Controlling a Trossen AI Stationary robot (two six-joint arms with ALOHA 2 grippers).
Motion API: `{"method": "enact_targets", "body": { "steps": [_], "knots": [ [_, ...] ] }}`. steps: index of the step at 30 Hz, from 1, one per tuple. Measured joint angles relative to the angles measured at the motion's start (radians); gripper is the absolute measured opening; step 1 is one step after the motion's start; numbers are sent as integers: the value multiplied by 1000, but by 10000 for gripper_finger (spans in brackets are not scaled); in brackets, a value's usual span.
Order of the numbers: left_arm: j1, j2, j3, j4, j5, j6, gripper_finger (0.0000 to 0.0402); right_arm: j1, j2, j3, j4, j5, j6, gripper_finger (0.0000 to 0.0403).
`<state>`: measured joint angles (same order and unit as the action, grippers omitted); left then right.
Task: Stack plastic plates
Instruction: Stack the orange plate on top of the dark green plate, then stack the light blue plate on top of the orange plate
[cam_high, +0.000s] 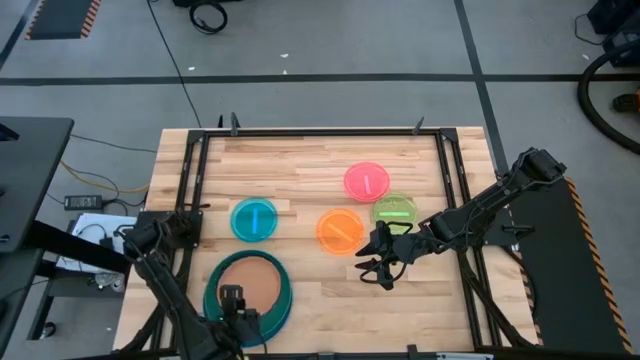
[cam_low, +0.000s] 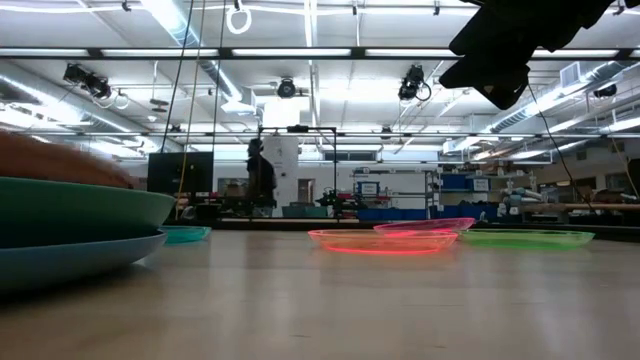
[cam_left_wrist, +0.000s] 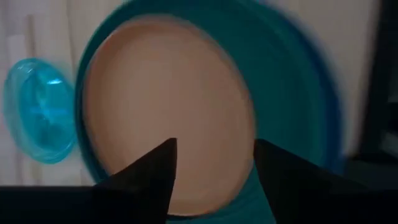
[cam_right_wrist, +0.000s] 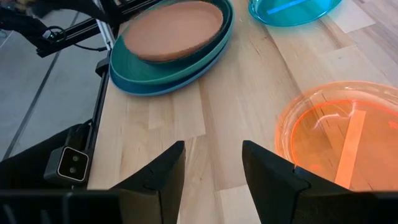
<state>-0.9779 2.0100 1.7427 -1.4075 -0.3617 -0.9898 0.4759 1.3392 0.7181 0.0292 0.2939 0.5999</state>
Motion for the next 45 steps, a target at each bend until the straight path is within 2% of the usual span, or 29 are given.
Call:
{"method": "enact_targets", "body": {
  "steps": [6,15,24,28,33,39,45],
  "knots": [
    [0,-1,43,-24,-15,-10,216,0,0,0,1,0,0,169],
    [29,0,-102,-1,-30,-65,189,0,0,0,-8,8,4,169],
    [68,0,-146,81,-27,-38,169,0,33,1,-62,72,27,169],
    [68,0,-161,165,-26,6,160,0,106,0,-19,63,17,169],
    [67,-1,-160,172,-36,11,151,-14,176,0,54,9,-16,169],
    [85,-1,-160,169,-64,17,148,-35,172,0,57,-7,-25,169],
    [160,-1,-160,167,-73,4,148,-35,159,0,59,-3,-27,169]
  ]
}}
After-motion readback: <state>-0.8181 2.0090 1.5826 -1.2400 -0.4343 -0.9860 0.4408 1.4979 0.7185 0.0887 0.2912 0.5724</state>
